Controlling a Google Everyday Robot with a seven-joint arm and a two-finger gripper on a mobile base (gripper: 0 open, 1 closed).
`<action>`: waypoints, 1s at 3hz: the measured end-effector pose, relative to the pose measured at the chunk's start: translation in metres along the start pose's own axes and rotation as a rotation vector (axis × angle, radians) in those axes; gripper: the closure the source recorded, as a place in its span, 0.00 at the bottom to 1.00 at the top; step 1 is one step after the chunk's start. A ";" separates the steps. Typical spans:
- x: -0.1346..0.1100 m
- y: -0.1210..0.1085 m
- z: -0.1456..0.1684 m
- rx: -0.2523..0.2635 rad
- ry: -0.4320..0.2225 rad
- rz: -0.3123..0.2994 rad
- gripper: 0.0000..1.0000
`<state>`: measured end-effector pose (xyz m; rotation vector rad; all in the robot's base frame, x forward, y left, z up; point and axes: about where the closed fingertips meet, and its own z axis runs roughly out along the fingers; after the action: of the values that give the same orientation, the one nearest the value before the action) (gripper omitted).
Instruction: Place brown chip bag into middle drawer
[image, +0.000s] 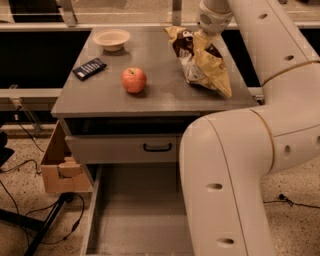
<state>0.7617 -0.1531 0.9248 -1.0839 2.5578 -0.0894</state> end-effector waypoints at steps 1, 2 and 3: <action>0.020 -0.014 -0.069 0.081 -0.025 -0.040 1.00; 0.053 -0.021 -0.130 0.125 -0.052 -0.051 1.00; 0.101 -0.018 -0.171 0.110 -0.069 -0.022 1.00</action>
Offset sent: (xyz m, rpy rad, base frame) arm -0.1636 -0.1069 0.1495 -0.0955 -0.0788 0.0149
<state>0.6491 -0.2506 1.0577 -1.0555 2.4488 -0.1930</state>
